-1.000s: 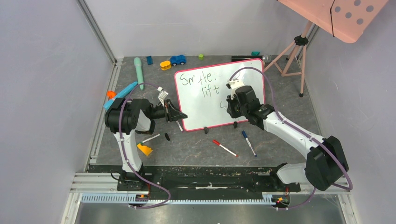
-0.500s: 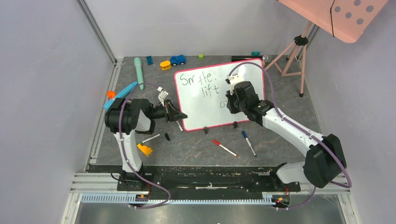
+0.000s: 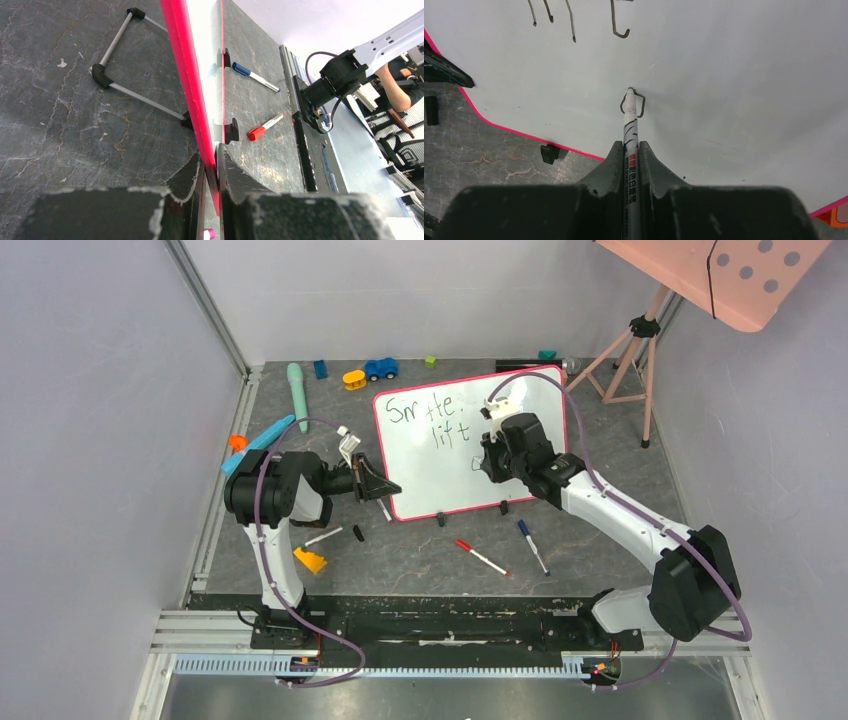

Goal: Write a sentence on the whiteboard

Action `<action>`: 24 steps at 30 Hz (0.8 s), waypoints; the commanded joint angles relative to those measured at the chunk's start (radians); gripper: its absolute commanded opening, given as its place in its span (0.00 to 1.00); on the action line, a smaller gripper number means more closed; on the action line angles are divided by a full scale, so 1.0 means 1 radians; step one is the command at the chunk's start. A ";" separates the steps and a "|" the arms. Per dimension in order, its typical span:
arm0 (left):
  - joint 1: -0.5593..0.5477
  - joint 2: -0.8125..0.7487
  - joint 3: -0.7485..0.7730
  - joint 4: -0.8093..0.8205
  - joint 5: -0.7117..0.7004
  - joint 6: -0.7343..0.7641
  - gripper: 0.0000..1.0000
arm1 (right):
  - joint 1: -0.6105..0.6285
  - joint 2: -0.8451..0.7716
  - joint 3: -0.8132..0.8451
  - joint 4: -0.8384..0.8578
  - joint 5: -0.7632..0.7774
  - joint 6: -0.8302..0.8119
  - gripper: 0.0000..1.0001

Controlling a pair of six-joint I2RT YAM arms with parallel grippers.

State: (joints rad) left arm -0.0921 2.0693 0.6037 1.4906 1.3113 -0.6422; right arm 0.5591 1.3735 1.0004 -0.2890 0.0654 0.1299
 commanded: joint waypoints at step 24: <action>-0.009 0.017 -0.008 0.066 0.037 0.093 0.14 | -0.040 -0.059 0.028 0.018 -0.021 -0.026 0.00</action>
State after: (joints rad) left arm -0.0921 2.0697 0.6037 1.4906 1.3113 -0.6418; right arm 0.5251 1.3220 1.0004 -0.2768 0.0242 0.1204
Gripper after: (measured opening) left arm 0.157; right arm 0.119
